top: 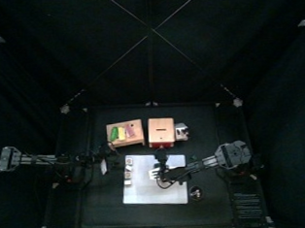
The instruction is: Place green sushi roll into cutting position
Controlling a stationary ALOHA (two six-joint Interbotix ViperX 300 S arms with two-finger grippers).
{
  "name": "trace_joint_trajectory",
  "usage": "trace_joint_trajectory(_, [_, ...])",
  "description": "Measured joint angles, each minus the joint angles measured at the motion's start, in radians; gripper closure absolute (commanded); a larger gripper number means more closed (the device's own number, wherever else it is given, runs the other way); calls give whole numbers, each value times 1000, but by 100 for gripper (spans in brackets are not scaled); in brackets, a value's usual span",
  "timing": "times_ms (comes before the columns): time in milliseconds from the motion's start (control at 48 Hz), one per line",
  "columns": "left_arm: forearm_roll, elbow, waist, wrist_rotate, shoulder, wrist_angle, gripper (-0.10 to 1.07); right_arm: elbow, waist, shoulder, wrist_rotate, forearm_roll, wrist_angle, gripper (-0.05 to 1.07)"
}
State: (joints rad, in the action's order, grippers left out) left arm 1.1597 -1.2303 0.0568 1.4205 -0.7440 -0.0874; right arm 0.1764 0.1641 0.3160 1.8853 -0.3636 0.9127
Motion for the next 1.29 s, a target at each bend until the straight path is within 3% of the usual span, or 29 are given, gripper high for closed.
trace_joint_trajectory(167, [0,0,-2,0,0,2,8,-44,3,32,69,2,51,34])
trace_joint_trajectory(438, [-2,0,0,0,-2,0,8,-67,2,60,75,11,92,33])
trace_joint_trajectory(958, [-3,0,0,0,0,-2,8,-72,2,71,67,18,92,9])
trace_joint_trajectory(1292, [-3,0,3,0,0,-2,8,-74,14,57,43,-31,95,9])
